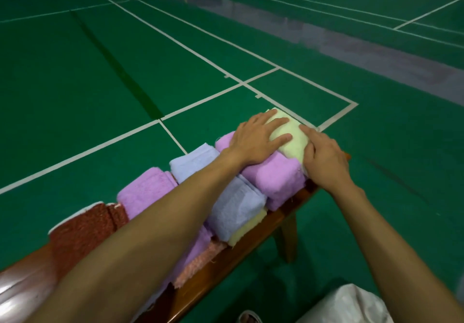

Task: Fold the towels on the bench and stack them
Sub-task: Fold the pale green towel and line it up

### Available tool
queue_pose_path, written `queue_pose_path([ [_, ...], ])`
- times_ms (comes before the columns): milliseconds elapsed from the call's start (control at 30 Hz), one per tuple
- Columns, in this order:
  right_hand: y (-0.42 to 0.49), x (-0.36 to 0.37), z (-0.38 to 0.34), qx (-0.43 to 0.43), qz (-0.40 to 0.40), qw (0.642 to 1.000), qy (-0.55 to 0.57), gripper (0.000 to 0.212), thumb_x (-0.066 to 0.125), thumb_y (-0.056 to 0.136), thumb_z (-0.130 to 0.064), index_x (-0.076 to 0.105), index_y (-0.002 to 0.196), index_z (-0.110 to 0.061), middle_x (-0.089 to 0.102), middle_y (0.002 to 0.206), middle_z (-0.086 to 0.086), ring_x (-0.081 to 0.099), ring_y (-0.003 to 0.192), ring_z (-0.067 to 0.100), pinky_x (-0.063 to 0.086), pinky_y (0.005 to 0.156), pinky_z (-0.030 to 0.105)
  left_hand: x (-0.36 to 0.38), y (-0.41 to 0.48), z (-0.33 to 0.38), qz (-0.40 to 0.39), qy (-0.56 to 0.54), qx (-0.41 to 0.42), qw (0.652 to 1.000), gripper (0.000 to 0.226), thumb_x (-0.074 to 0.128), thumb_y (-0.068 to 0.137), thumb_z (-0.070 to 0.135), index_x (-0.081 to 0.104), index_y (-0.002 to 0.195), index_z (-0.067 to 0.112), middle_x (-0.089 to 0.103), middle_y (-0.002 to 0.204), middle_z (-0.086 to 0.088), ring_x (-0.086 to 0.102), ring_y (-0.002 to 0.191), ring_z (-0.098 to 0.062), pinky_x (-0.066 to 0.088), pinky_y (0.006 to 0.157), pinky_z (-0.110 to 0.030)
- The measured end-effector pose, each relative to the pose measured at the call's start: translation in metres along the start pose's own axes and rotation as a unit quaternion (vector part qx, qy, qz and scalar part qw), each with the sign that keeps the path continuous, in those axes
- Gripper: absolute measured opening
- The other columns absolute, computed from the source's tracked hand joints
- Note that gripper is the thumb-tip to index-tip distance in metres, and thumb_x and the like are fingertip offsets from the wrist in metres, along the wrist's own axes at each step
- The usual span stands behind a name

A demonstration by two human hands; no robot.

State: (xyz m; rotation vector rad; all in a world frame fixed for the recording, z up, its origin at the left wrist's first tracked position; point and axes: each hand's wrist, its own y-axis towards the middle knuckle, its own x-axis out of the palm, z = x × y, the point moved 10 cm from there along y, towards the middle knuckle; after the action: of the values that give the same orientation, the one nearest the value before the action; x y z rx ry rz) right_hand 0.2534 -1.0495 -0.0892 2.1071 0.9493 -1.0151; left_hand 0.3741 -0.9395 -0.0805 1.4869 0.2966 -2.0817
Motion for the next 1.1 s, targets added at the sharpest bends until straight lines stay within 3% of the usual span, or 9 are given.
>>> queue_pose_path([
  [133,-0.004,-0.016,-0.008,0.001,-0.029,1.0,-0.011,0.056,0.026,0.101,-0.047,0.046,0.152,-0.037,0.042,0.158,0.011,0.036,0.142,0.038,0.033,0.116,0.055,-0.026,-0.024,0.006,-0.019,-0.023,-0.034,0.999,0.064,0.035,0.102,0.067,0.024,0.161,0.043,0.006,0.173,0.003,0.005,0.16,-0.023,0.003,0.127,-0.057],
  [233,-0.011,-0.046,-0.036,-0.059,-0.007,0.998,-0.031,0.055,0.042,0.102,-0.059,0.042,0.154,-0.041,0.02,0.169,0.008,0.013,0.156,0.034,0.014,0.124,0.056,-0.075,-0.068,0.003,0.039,-0.065,-0.06,0.995,0.072,0.039,0.099,0.071,0.022,0.162,0.041,0.009,0.173,0.0,0.006,0.159,-0.024,0.003,0.127,-0.056],
  [400,-0.044,-0.059,-0.125,-0.168,-0.039,0.985,0.014,0.075,0.043,0.091,-0.068,0.038,0.157,-0.033,0.024,0.169,0.005,0.021,0.154,0.03,0.021,0.123,0.053,-0.124,-0.157,-0.025,0.068,-0.009,-0.09,0.994,0.089,0.026,0.083,0.086,0.022,0.161,0.043,0.016,0.172,0.002,0.01,0.159,-0.022,0.01,0.126,-0.055],
  [567,-0.09,-0.026,-0.211,-0.241,-0.094,0.965,0.038,0.089,0.04,0.083,-0.077,0.035,0.158,-0.03,0.027,0.168,0.005,0.024,0.153,0.028,0.022,0.124,0.047,-0.156,-0.25,-0.054,0.091,0.031,-0.135,0.986,0.093,0.024,0.082,0.088,0.022,0.162,0.042,0.017,0.172,0.003,0.011,0.159,-0.02,0.012,0.127,-0.053],
  [1100,-0.252,0.083,-0.428,-0.395,-0.185,0.897,0.062,0.093,0.042,0.081,-0.078,0.035,0.158,-0.025,0.025,0.169,0.005,0.023,0.154,0.025,0.022,0.125,0.048,-0.231,-0.551,-0.148,0.173,0.071,-0.302,0.935,0.091,0.028,0.082,0.087,0.023,0.161,0.042,0.023,0.17,0.004,0.02,0.155,-0.021,0.016,0.123,-0.045],
])
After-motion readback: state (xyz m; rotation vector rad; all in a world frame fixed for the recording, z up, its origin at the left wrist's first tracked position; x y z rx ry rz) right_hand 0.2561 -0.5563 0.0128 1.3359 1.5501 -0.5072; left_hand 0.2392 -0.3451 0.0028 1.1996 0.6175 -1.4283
